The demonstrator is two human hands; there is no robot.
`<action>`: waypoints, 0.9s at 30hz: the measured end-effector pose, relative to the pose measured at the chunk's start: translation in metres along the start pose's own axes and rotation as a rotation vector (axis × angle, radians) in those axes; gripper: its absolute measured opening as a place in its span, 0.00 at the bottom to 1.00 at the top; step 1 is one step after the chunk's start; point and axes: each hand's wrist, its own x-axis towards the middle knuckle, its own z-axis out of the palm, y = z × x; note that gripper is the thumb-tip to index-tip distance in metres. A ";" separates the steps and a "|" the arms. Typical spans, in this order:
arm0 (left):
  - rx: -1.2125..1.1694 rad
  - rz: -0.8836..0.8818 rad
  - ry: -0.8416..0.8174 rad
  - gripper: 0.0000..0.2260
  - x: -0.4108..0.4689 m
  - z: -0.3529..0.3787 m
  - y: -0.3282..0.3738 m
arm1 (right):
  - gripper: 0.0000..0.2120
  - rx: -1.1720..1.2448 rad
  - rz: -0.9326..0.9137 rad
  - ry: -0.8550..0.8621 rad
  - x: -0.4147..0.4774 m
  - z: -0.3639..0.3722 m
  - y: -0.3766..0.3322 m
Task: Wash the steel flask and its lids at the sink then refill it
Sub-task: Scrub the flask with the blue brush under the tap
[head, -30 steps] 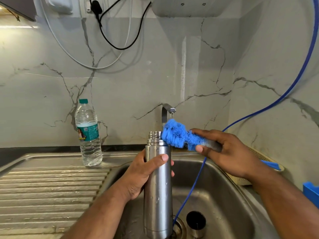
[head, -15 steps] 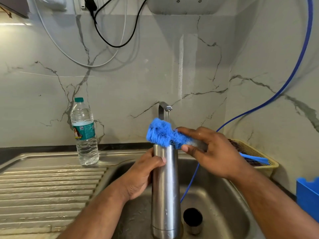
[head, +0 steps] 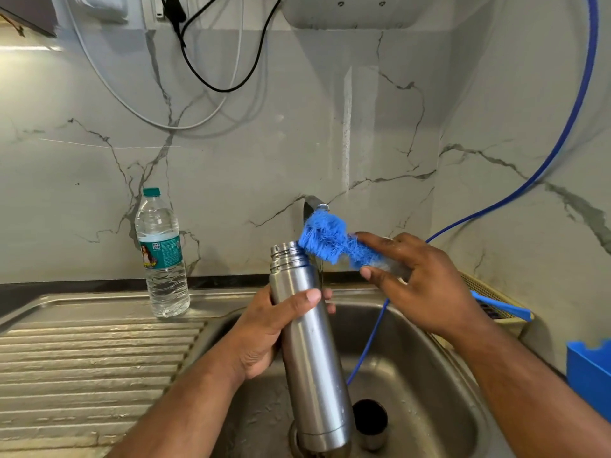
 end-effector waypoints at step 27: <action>-0.072 -0.097 0.055 0.30 -0.003 0.004 0.002 | 0.26 -0.093 -0.183 0.116 0.001 0.014 -0.015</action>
